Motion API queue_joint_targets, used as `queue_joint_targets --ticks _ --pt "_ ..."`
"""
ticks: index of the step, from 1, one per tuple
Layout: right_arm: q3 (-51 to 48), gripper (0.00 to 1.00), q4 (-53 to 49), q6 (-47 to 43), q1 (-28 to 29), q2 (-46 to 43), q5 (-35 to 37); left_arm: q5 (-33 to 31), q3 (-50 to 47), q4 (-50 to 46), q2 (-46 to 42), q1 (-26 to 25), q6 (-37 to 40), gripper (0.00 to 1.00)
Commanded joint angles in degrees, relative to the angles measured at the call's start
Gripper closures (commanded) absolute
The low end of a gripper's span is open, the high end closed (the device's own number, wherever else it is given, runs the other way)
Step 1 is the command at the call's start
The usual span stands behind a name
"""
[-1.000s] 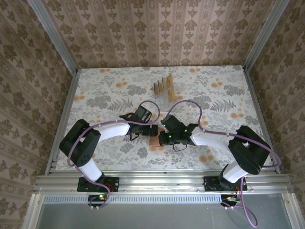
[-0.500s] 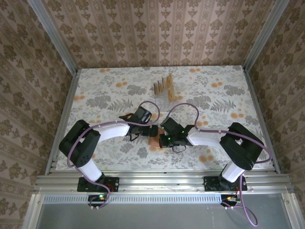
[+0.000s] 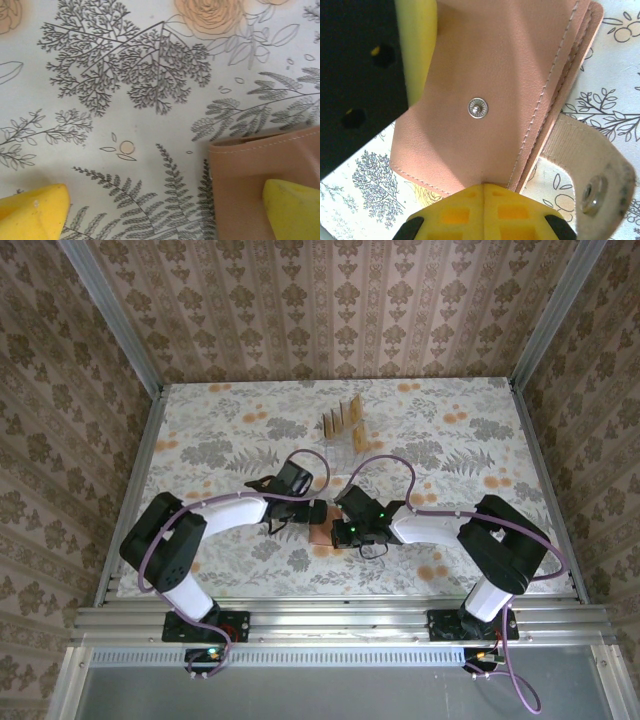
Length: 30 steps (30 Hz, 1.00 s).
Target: Put the credit cards into the card holder
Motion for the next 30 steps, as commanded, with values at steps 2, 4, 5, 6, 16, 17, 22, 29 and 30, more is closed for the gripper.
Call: queue_joint_targets --ticks 2,4,5,6,16,17,22,29,30 --pt "-0.09 1.00 -0.57 -0.12 0.32 2.47 0.51 0.01 0.39 -0.59 2.48 0.53 1.75 0.00" --pt "0.06 1.00 -0.54 -0.04 0.34 2.64 0.43 -0.46 -0.05 -0.52 3.03 0.54 1.50 0.00" --pt "0.16 1.00 -0.57 -0.03 0.37 2.62 0.40 -0.67 -0.51 -0.14 3.08 0.55 1.31 0.00" --pt "0.31 1.00 -0.69 -0.05 0.32 2.64 0.34 -0.96 -0.90 0.14 3.04 0.51 1.05 0.00" --pt "4.74 0.81 -9.18 -2.68 -3.14 -7.02 0.40 -3.42 -3.88 -0.01 2.44 0.51 -1.75 0.00" --pt "5.26 0.80 -10.47 -2.99 -3.84 -8.34 0.65 -3.66 -4.05 0.10 2.44 0.50 -1.93 0.00" --pt "7.46 0.72 -16.16 -4.28 -6.56 -11.40 2.45 -5.00 -5.31 0.31 1.98 0.16 -2.90 0.00" --pt "12.24 0.67 -24.05 -6.33 -7.08 -5.44 6.85 -6.10 -6.78 1.15 1.27 0.00 -3.64 0.00" --pt "12.61 0.67 -24.41 -6.44 -7.08 -4.65 7.05 -6.09 -6.83 1.17 1.14 -0.04 -3.62 0.00"
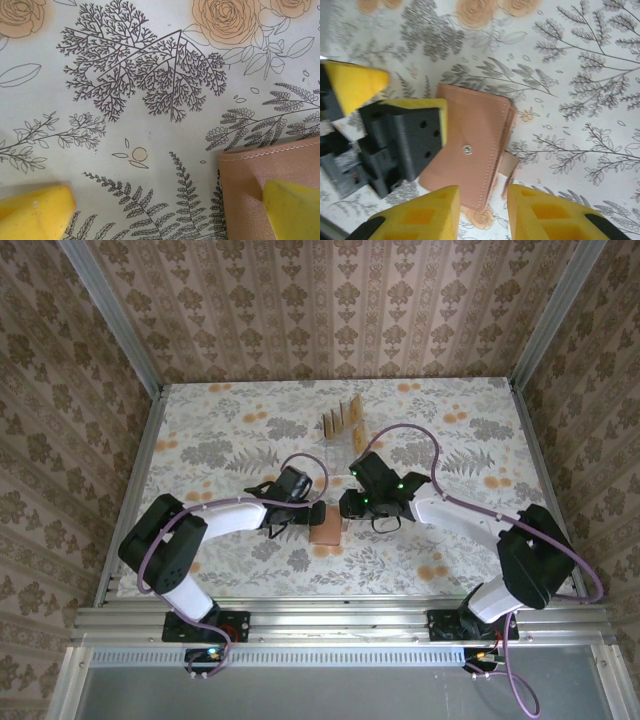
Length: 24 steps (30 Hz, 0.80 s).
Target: Put the credit cards into the card holder
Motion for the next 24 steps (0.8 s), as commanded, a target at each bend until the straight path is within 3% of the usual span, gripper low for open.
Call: queue_joint_targets --ticks 1,7,17,24 --pt "1.95 0.67 -6.18 -1.70 0.09 3.57 3.13 -2.52 -3.19 -4.55 1.84 0.61 -1.45 0.00" --pt "2.79 0.68 -5.75 -2.16 0.61 6.91 3.36 -2.52 -3.70 -4.36 1.16 0.57 -1.61 0.00" --pt "2.84 0.81 -5.05 -2.06 0.71 7.67 2.81 -2.10 -4.19 -3.56 1.60 0.58 -1.71 0.00" --pt "2.28 0.72 -4.38 -1.48 1.37 5.23 2.45 -1.84 -4.41 -3.30 1.69 0.52 -1.70 0.00"
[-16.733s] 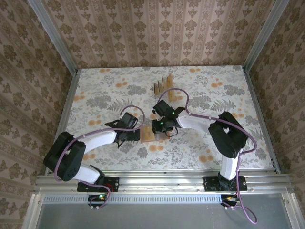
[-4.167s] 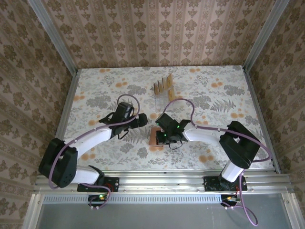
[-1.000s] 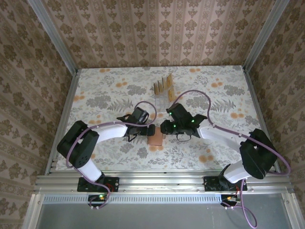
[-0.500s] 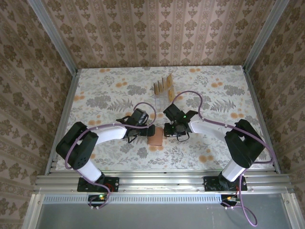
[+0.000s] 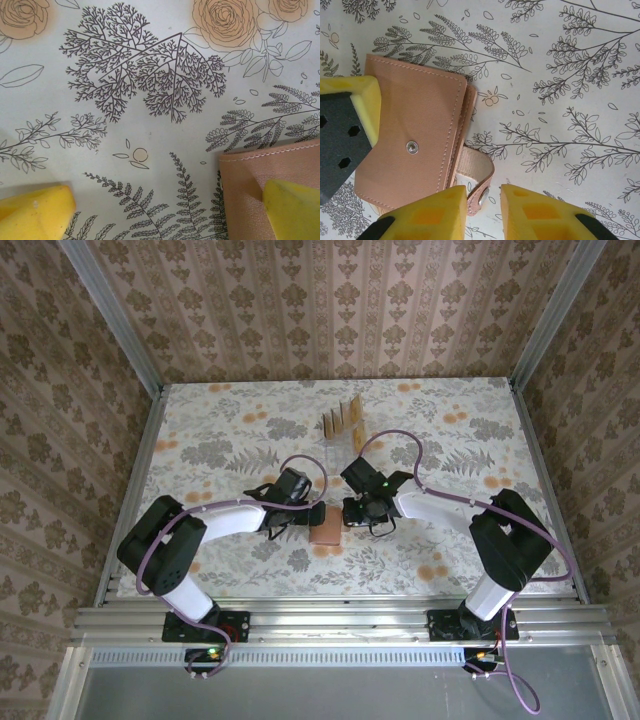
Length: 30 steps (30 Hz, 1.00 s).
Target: Put the credit cards into the card holder
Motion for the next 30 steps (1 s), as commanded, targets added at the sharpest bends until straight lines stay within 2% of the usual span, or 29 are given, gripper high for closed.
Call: queue_joint_targets --ticks 1,13,30 --pt "0.68 0.72 -0.95 0.34 0.74 -2.22 0.92 -1.36 -3.18 -5.14 2.17 0.77 -1.41 0.00" --pt "1.20 0.69 -1.21 0.31 1.28 -1.52 1.31 -1.34 -3.12 -5.16 2.41 0.82 -1.37 0.00" --pt "0.98 0.88 -0.42 -0.09 1.30 0.62 1.22 -1.31 -2.92 -5.23 2.48 0.79 -1.30 0.00"
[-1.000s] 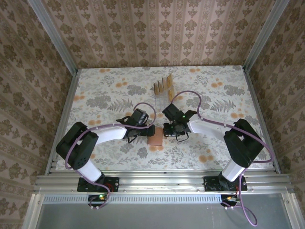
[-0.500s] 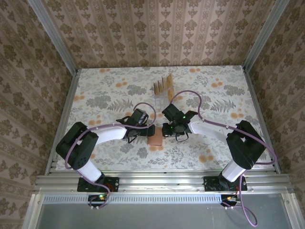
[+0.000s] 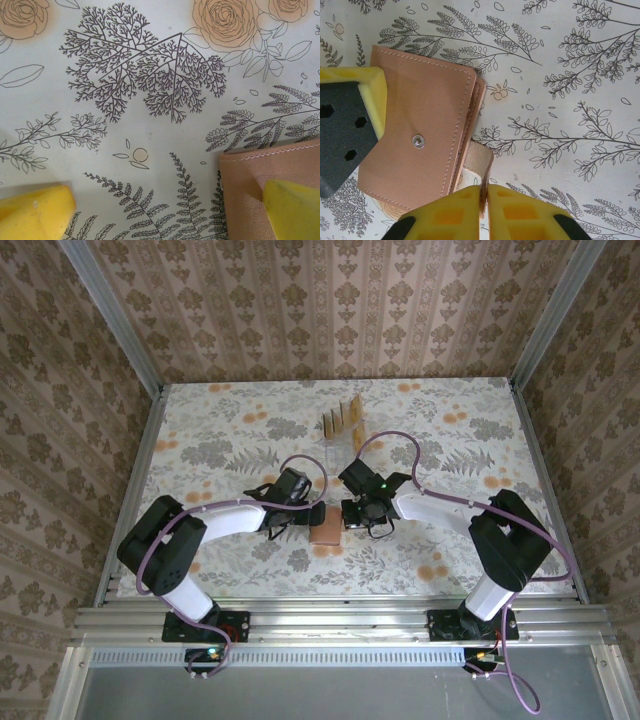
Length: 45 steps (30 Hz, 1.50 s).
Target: Put the credit cards into the card holder
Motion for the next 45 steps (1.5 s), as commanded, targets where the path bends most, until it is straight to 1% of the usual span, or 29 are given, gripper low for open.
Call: queue_joint_targets --ticks 1,5,13,24,33,45 --pt "1.03 0.91 -0.36 -0.21 0.43 0.51 1.22 -1.34 -2.94 -5.22 2.48 0.78 -1.28 0.00" --pt "1.03 1.00 -0.27 -0.28 0.36 0.17 0.96 -1.35 -2.96 -5.18 2.40 0.76 -1.28 0.00" --pt "1.35 1.00 1.90 0.63 0.28 -0.11 -2.91 -1.35 -2.90 -5.23 2.26 0.66 -1.19 0.00" --pt "3.85 1.00 5.45 2.50 0.19 5.30 -7.46 -1.18 -2.63 -5.14 2.52 0.22 -1.26 0.00" --pt "5.77 1.00 6.70 3.35 0.19 8.72 -8.00 -1.05 -2.81 -4.61 3.05 -0.35 -1.57 0.00" --pt "5.87 1.00 8.85 4.58 0.19 12.00 -8.86 -0.91 -2.98 -3.99 3.72 -0.70 -1.88 0.00"
